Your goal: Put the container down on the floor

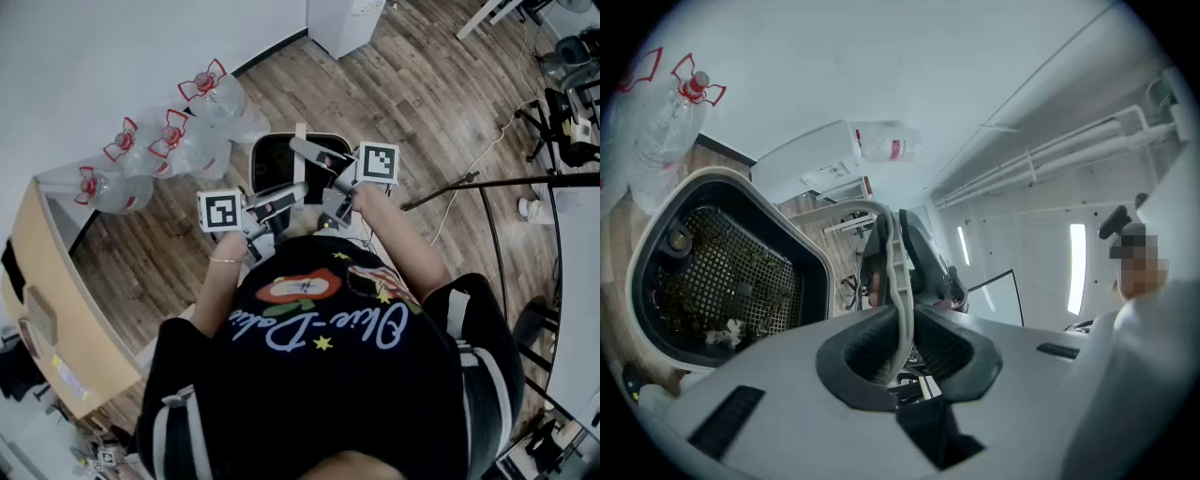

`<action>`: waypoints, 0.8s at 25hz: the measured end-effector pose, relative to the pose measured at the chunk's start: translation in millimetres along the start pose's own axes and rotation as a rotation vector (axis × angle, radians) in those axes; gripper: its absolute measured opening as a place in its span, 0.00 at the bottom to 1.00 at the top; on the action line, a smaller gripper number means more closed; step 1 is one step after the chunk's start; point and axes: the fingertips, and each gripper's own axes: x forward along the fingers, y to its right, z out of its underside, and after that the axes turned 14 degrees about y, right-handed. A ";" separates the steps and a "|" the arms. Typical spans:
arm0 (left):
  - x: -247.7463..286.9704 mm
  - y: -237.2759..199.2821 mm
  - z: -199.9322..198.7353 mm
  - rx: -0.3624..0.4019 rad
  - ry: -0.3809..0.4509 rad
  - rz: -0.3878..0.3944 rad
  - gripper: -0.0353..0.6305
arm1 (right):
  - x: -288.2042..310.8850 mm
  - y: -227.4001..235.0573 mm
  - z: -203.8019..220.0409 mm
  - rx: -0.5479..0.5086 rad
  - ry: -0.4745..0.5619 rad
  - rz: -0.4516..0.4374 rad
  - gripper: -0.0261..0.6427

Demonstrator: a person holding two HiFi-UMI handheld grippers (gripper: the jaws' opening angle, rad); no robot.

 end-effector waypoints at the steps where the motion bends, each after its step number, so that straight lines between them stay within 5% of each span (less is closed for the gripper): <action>1: 0.3 0.7 0.4 0.000 0.002 0.001 0.12 | -0.3 -0.9 -0.1 -0.001 0.000 -0.003 0.12; 20: 18.3 5.8 25.1 -0.001 0.031 -0.016 0.12 | -29.4 0.8 -9.8 0.017 -0.010 -0.013 0.12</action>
